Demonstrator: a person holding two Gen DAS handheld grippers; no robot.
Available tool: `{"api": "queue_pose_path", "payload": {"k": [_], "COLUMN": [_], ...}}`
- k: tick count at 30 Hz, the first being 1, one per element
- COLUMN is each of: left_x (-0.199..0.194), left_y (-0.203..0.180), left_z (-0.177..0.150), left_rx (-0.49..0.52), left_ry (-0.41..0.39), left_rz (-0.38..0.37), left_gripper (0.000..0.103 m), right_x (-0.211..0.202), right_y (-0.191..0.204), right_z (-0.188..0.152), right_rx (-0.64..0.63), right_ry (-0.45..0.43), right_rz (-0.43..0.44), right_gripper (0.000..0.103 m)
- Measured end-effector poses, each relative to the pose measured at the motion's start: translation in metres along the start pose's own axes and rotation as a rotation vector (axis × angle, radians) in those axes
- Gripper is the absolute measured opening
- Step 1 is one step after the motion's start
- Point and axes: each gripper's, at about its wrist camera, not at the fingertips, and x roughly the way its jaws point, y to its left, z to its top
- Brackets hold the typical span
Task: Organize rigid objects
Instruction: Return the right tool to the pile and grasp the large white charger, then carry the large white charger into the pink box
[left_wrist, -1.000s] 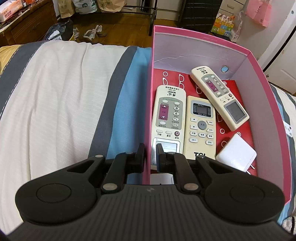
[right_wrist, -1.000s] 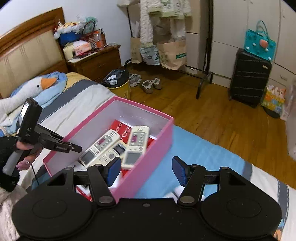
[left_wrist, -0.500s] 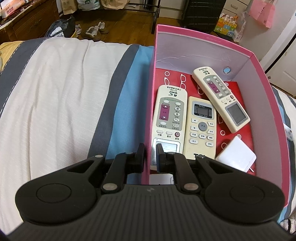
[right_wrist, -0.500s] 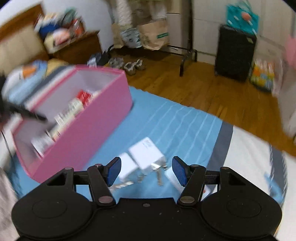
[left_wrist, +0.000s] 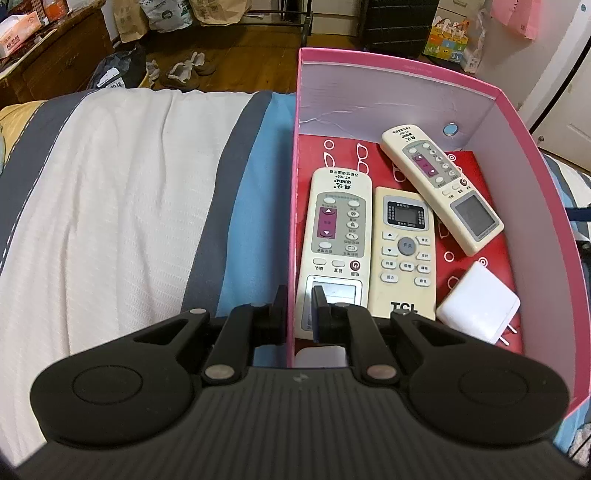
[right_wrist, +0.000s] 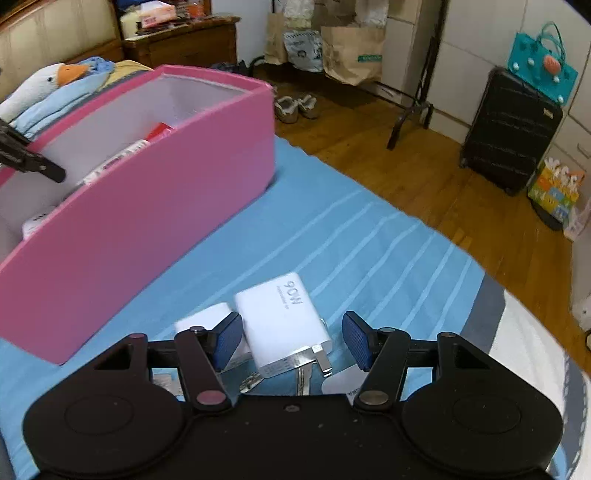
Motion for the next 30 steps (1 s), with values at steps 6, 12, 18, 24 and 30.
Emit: {"api": "queue_pose_path", "payload": {"k": [6, 12, 18, 24, 30], "left_x": [0.0, -0.001, -0.001, -0.001, -0.002], "left_y": [0.0, 0.003, 0.003, 0.004, 0.001], "left_z": [0.0, 0.0, 0.0, 0.001, -0.001], "left_rx": [-0.006, -0.002, 0.001, -0.006, 0.003], "left_ry": [0.001, -0.001, -0.002, -0.001, -0.005], "left_rz": [-0.006, -0.008, -0.007, -0.012, -0.006], "left_gripper": [0.01, 0.01, 0.01, 0.01, 0.01], "right_x": [-0.002, -0.01, -0.004, 0.004, -0.004], "right_y": [0.003, 0.019, 0.036, 0.044, 0.046], "right_z": [0.0, 0.004, -0.006, -0.005, -0.002], "right_rx": [-0.005, 0.078, 0.034, -0.018, 0.044], "right_ry": [0.021, 0.182, 0.227, 0.151, 0.114], "right_rz": [0.011, -0.03, -0.031, -0.076, -0.087], "right_gripper": [0.06, 0.059, 0.056, 0.061, 0.054]}}
